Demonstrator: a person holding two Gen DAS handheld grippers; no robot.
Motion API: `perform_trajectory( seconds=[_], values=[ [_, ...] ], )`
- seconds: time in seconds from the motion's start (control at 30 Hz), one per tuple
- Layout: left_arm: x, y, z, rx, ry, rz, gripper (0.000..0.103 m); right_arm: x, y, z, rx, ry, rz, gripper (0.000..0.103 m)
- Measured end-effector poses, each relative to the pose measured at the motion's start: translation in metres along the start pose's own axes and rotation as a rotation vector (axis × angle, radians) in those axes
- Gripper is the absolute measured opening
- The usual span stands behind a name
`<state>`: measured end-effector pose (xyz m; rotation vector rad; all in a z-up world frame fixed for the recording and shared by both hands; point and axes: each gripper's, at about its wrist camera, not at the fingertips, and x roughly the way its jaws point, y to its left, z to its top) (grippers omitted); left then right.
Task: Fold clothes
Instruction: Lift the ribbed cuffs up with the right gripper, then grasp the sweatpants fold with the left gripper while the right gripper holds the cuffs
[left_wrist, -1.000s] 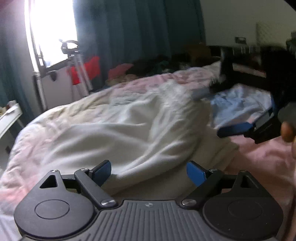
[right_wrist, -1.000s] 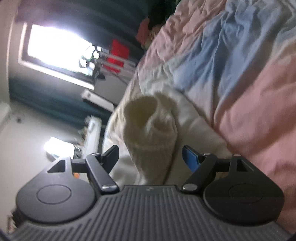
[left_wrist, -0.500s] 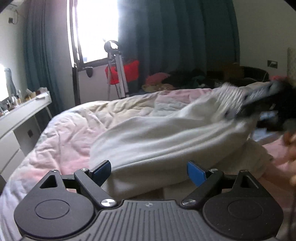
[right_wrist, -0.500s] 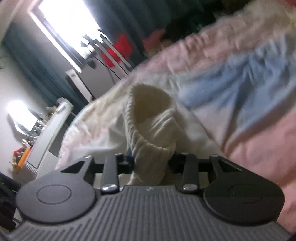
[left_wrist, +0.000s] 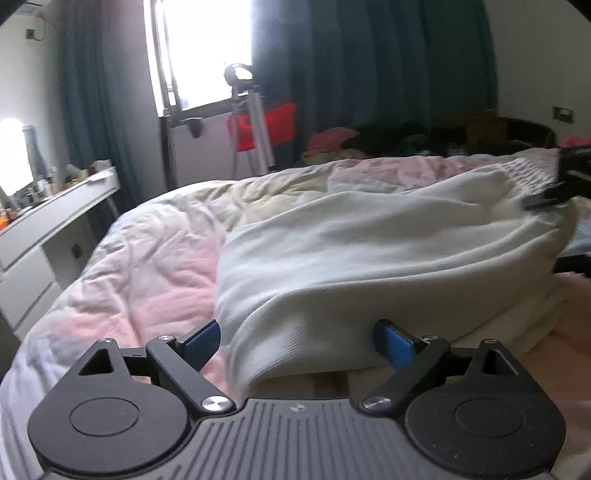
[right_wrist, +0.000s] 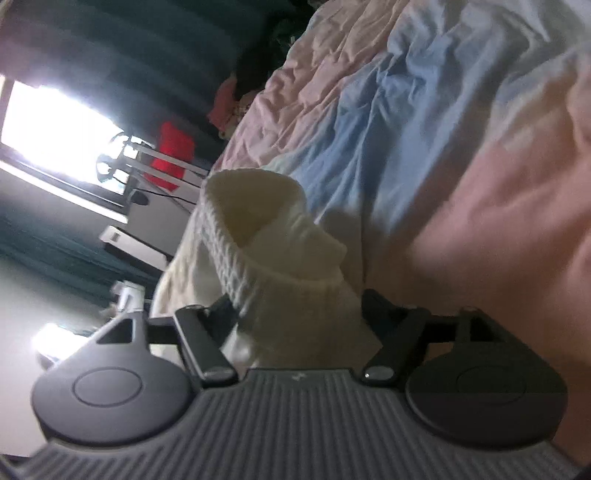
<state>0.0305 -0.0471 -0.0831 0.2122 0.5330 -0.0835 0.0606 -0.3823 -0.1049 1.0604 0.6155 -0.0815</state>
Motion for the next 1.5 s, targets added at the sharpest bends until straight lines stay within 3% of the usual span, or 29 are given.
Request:
perform_trajectory(
  seconds=[0.17,0.27,0.3,0.43,0.57,0.7,0.83,1.07,1.13,1.2,1.3,1.4,1.5],
  values=[
    [-0.002,-0.001,-0.008,-0.021,0.014,0.036,0.094,0.004,0.002,-0.004,-0.077,0.031,-0.081,0.076],
    [-0.004,-0.002,-0.012,-0.020,0.026,0.055,0.094,0.013,0.000,-0.007,-0.079,0.062,-0.078,0.081],
    [-0.004,-0.002,-0.013,-0.022,0.029,0.058,0.094,0.017,-0.001,-0.008,-0.080,0.071,-0.076,0.089],
    [-0.001,0.005,-0.012,-0.064,0.046,0.047,0.095,0.025,0.001,-0.015,-0.097,0.095,-0.065,0.090],
    [0.005,0.012,-0.013,-0.127,0.080,0.034,0.095,0.009,0.027,-0.022,-0.238,0.057,0.054,0.089],
    [0.007,0.011,-0.014,-0.140,0.085,0.033,0.095,0.016,0.024,-0.021,-0.238,0.062,0.022,0.086],
    [0.004,0.007,-0.015,-0.123,0.073,0.046,0.095,0.030,0.019,-0.022,-0.257,0.071,-0.074,0.074],
    [-0.008,-0.001,-0.015,-0.059,0.014,0.042,0.074,0.018,0.026,-0.030,-0.305,0.022,-0.094,0.050],
    [-0.013,-0.002,-0.015,-0.052,-0.012,0.054,0.063,0.017,0.026,-0.030,-0.299,0.016,-0.092,0.048],
    [-0.019,0.000,-0.013,-0.049,-0.024,0.064,0.046,0.018,0.025,-0.029,-0.291,0.016,-0.096,0.048],
    [-0.028,0.006,-0.012,-0.049,-0.021,0.035,0.033,0.019,0.026,-0.029,-0.286,0.016,-0.101,0.048],
    [-0.035,0.008,-0.015,-0.031,0.003,-0.001,0.024,0.017,0.024,-0.029,-0.269,0.020,-0.106,0.048],
    [-0.038,0.012,-0.019,-0.047,0.050,-0.048,0.023,0.017,0.019,-0.028,-0.226,0.023,-0.108,0.052]
  ],
)
